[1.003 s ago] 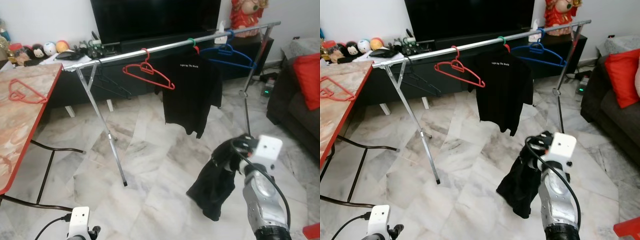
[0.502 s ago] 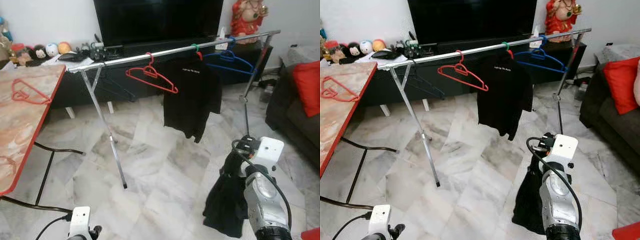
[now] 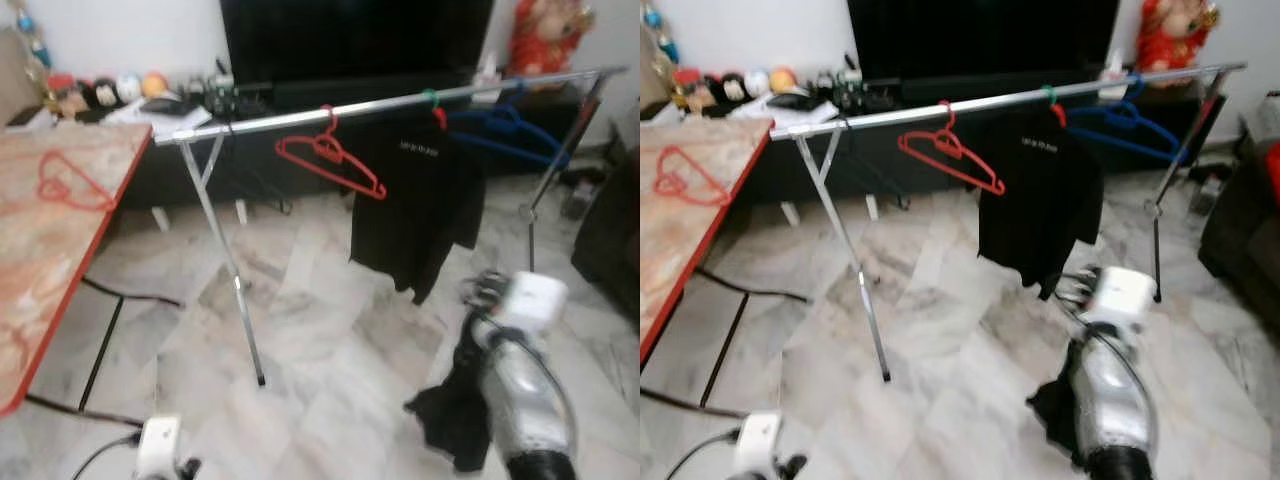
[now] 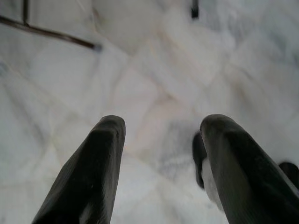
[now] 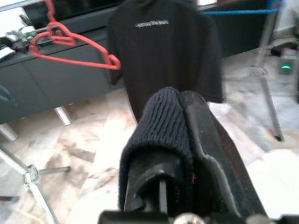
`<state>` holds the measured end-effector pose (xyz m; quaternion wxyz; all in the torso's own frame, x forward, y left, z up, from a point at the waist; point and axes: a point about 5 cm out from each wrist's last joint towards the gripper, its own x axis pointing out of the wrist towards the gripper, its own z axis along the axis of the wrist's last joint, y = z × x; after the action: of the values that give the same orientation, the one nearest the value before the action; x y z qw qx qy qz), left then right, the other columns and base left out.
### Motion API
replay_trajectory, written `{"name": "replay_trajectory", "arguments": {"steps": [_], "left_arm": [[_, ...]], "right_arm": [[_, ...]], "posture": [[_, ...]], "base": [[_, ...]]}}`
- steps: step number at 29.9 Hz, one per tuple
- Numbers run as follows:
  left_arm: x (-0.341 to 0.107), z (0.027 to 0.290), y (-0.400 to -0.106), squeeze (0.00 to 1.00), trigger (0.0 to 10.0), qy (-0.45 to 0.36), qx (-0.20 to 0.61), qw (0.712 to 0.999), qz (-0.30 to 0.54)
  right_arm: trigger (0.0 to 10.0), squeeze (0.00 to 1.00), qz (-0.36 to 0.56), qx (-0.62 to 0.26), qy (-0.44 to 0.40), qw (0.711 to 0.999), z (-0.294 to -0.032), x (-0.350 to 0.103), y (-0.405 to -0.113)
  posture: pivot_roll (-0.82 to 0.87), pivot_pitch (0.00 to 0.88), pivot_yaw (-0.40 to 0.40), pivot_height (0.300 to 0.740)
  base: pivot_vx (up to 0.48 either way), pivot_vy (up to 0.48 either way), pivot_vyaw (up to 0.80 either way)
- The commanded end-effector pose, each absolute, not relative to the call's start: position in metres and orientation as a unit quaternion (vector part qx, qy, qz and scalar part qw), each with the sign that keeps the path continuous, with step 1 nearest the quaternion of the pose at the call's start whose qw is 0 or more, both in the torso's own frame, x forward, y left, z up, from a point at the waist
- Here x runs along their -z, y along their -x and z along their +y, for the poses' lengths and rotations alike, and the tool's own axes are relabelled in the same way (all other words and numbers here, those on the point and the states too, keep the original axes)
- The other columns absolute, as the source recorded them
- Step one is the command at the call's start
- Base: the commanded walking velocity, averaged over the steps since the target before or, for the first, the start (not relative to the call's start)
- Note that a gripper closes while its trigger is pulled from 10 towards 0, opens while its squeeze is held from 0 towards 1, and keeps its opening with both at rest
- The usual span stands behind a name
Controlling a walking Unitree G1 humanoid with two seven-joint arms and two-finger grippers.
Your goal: Hang hanger
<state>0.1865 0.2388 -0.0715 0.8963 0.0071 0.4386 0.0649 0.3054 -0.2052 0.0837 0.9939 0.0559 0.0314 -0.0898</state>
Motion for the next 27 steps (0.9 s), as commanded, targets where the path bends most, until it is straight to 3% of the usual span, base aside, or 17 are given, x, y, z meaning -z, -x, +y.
{"name": "replay_trajectory", "arguments": {"steps": [1, 14, 27], "left_arm": [[0.0706, 0.2321, -0.1918, 0.00, 10.0, -0.001, -0.058, 0.899, 0.433], [0.0704, 0.2322, -0.1921, 0.00, 10.0, -0.002, -0.058, 0.900, 0.433], [0.0698, 0.2322, -0.1931, 0.00, 10.0, -0.015, -0.047, 0.900, 0.434]], "right_arm": [[10.0, 0.00, 0.019, 0.106, -0.048, 0.993, -0.2182, -0.0889, -0.3037], [10.0, 0.00, 0.022, 0.103, -0.050, 0.993, -0.2178, -0.0878, -0.3042], [10.0, 0.00, 0.026, 0.101, -0.054, 0.993, -0.2169, -0.0862, -0.3046]], "posture": [[-0.09, 0.000, 0.049, 0.740], [-0.09, 0.000, 0.047, 0.740], [-0.09, 0.000, 0.046, 0.740]], "base": [[0.319, 0.000, 0.00], [0.320, 0.000, 0.00], [0.000, 0.000, 0.00]]}}
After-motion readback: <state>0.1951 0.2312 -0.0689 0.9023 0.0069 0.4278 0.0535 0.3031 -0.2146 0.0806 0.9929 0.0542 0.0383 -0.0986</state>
